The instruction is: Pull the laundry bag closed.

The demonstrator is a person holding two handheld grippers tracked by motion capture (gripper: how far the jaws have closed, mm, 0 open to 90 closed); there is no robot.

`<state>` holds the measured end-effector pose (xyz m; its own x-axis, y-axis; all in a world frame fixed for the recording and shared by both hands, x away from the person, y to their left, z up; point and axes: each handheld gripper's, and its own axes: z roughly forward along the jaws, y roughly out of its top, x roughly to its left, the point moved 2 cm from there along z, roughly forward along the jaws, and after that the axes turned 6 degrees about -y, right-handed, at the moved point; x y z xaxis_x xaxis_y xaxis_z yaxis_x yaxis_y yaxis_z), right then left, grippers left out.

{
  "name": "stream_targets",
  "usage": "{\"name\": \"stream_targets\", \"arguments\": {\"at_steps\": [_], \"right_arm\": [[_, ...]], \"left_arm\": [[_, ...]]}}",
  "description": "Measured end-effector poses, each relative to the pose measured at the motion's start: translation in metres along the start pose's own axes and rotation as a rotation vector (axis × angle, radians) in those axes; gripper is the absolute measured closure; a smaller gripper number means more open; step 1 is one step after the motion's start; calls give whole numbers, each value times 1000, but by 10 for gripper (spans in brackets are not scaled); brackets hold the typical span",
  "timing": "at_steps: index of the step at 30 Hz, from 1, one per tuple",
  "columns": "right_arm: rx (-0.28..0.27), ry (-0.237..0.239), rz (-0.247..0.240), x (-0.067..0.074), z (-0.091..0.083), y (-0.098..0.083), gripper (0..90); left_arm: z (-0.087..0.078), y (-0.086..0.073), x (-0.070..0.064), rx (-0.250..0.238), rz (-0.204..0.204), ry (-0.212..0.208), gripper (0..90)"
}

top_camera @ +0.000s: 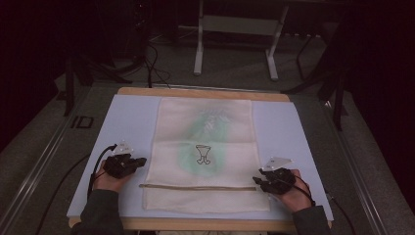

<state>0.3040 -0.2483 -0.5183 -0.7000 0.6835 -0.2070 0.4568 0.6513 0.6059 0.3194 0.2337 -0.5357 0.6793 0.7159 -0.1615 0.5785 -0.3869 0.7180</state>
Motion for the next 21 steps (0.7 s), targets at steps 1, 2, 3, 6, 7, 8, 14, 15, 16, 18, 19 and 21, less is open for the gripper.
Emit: {"name": "stream_targets", "arguments": {"at_steps": [1, 2, 3, 6, 7, 8, 14, 15, 16, 18, 19, 21], "right_arm": [[-1, -3, -7, 2, 1, 1, 605], [-3, -1, -9, 4, 1, 2, 618], [-4, -7, -18, 6, 1, 4, 626], [-6, -13, -37, 11, 2, 8, 646], [-10, -8, -40, 12, 3, 10, 646], [-10, -8, -40, 12, 3, 10, 646], [-20, 25, -65, 23, 5, 17, 636], [-20, 25, -65, 23, 5, 17, 636], [-35, 62, -62, 28, 6, 20, 637], [-36, 75, -70, 31, 7, 22, 649], [-36, 75, -70, 31, 7, 22, 649], [-33, 94, -72, 36, 8, 25, 649]], "left_arm": [[1, 0, 0, -1, 0, -4, 895], [2, 0, -1, 1, 1, -6, 896], [2, 0, -1, 1, 1, -6, 896], [3, 1, -2, 1, 5, -17, 896], [3, 1, -2, 1, 5, -17, 896], [4, 1, -2, 0, 4, -20, 896], [11, 3, -6, 18, 21, -44, 896], [11, 3, -6, 18, 21, -44, 896], [14, 4, -9, 25, 33, -52, 896], [15, 4, -9, 28, 33, -56, 896], [15, 4, -9, 28, 33, -56, 896], [17, 3, -10, 37, 35, -59, 897]]}}
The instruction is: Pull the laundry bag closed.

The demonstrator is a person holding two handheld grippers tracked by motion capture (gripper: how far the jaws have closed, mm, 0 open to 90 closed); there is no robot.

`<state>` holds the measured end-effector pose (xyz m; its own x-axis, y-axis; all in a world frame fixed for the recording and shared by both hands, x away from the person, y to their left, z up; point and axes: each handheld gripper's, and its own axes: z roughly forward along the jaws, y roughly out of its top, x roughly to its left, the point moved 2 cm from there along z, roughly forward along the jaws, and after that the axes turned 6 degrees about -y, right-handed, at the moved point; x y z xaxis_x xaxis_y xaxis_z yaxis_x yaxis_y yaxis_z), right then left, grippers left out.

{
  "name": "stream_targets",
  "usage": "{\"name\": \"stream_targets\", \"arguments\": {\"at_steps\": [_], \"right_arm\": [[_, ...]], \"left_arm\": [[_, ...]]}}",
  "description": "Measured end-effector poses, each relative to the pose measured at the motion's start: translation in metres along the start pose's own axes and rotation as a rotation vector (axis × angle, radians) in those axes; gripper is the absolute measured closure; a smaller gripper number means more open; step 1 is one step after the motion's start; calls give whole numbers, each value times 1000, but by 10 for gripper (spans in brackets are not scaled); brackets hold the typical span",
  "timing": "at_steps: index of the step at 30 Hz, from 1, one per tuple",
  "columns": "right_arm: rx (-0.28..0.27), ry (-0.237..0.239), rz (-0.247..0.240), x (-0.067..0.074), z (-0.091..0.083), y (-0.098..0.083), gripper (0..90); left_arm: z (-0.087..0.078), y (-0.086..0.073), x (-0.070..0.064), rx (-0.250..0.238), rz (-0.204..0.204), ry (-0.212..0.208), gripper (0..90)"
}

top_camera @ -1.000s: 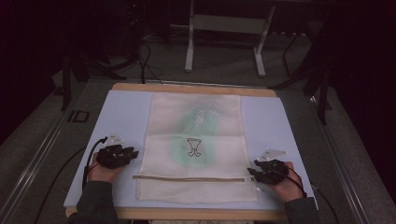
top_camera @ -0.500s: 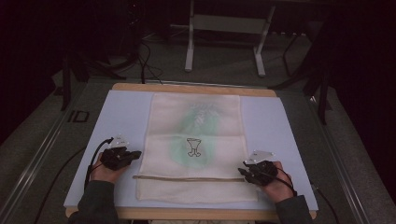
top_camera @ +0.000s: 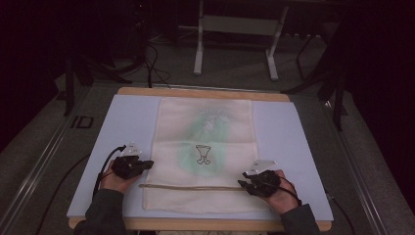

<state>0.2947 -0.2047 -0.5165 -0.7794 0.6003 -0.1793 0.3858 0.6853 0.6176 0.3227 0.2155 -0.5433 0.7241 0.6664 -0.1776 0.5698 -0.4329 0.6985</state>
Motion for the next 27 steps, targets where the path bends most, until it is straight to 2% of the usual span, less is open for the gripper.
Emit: {"name": "stream_targets", "arguments": {"at_steps": [11, 18, 19, 21, 27], "right_arm": [[-9, 65, 2, 13, 5, 12, 636], [-17, 95, -50, 28, 12, 25, 650], [-16, 107, -77, 34, 15, 32, 656], [-24, 124, -94, 38, 17, 38, 654], [-46, 165, -115, 48, 23, 54, 651]], "left_arm": [[3, 0, 2, 2, -1, -2, 897], [3, 0, 3, 0, -1, -6, 897], [3, 0, 3, -1, -1, -9, 897], [3, 0, 4, -1, -1, -10, 897], [3, 0, 4, 0, -3, -15, 897]]}}
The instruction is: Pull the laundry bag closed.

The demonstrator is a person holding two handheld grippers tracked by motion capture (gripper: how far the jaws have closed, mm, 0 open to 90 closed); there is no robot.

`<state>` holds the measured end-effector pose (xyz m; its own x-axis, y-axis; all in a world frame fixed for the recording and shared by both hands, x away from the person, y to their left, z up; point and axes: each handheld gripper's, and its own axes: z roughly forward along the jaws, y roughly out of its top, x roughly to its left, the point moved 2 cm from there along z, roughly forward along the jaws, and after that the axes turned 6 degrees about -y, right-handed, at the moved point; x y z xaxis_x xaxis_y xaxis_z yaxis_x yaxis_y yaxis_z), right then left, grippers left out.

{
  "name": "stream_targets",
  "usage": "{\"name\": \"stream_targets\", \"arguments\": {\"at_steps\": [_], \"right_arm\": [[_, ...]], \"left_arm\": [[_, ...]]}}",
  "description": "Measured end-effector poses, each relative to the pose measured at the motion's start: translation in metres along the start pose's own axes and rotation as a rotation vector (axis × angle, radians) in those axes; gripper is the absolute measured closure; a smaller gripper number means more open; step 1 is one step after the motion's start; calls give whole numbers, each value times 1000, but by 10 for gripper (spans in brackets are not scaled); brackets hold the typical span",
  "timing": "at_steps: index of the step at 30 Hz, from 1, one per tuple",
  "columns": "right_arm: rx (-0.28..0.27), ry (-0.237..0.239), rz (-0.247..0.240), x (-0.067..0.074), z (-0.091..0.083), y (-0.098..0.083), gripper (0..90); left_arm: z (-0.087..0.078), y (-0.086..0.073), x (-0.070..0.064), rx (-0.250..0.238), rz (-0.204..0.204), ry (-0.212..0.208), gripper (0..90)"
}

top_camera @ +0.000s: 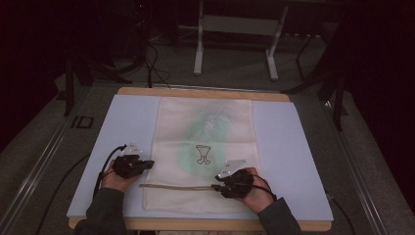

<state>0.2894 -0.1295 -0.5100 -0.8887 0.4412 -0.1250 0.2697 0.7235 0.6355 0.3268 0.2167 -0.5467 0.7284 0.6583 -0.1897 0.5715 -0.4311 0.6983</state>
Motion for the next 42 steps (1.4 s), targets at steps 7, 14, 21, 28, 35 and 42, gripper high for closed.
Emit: {"name": "stream_targets", "arguments": {"at_steps": [7, 14, 21, 28, 35, 42], "right_arm": [[-4, 37, -30, 10, 15, 16, 633], [-4, 62, -81, 24, 31, 31, 640], [-17, 96, -118, 37, 45, 48, 668], [-29, 124, -135, 45, 58, 64, 676], [-47, 135, -153, 55, 70, 78, 661], [-64, 157, -147, 63, 85, 90, 710]], "left_arm": [[0, 0, 2, 2, -8, -14, 897], [0, 0, 2, 7, -4, -16, 897], [0, 0, 3, 8, -6, -21, 897], [-1, 0, 3, 8, -9, -24, 896], [0, 0, 3, 7, -12, -26, 896], [0, 0, 3, 8, -9, -23, 896]]}}
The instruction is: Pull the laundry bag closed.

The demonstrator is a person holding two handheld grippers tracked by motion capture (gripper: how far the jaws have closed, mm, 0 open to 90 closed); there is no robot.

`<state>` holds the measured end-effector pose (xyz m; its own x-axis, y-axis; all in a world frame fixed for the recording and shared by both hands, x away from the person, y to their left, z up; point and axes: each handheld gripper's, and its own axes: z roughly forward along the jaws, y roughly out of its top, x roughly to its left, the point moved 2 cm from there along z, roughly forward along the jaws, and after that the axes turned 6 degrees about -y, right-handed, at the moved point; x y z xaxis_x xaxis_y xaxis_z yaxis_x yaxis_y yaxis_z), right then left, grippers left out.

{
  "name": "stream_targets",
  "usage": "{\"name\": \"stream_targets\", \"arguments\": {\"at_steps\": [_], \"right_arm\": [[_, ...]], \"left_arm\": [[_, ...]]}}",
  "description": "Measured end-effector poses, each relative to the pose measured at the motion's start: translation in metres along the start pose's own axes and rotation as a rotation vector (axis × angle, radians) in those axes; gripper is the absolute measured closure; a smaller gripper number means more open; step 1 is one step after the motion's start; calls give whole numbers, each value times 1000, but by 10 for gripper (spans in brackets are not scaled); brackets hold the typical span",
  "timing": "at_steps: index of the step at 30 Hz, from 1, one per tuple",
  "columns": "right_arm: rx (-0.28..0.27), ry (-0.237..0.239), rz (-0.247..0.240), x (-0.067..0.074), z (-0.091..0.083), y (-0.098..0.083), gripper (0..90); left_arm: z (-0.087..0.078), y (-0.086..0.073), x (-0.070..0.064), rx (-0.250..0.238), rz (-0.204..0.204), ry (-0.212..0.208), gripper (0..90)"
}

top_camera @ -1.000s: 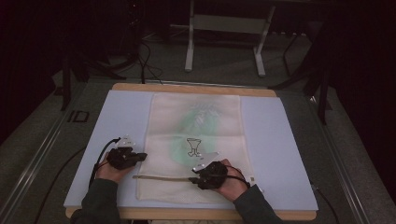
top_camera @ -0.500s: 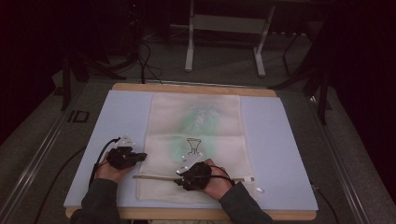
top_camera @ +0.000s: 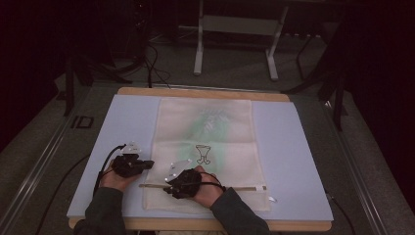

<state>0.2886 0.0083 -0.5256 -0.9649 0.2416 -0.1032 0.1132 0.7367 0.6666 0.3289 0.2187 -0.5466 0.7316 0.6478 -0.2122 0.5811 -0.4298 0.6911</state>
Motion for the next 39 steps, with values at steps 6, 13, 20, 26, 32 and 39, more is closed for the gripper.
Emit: {"name": "stream_targets", "arguments": {"at_steps": [6, 13, 20, 26, 32, 39], "right_arm": [[-5, 12, -6, 4, 14, 11, 751], [-28, 25, -10, 8, 30, 26, 750], [-26, 27, -5, 11, 43, 36, 750], [-21, 31, -8, 11, 54, 42, 755], [-15, 24, -11, 11, 60, 48, 758], [14, 13, -33, 13, 73, 54, 774]], "left_arm": [[-1, 0, -1, 8, 7, 7, 895], [-4, -1, 3, 5, -7, 15, 890], [-4, -1, 2, 5, -4, 18, 890], [-4, -2, 4, 2, -10, 11, 889], [-4, -2, 5, -4, -21, 2, 889], [-4, -3, 6, -6, -28, -7, 888]]}}
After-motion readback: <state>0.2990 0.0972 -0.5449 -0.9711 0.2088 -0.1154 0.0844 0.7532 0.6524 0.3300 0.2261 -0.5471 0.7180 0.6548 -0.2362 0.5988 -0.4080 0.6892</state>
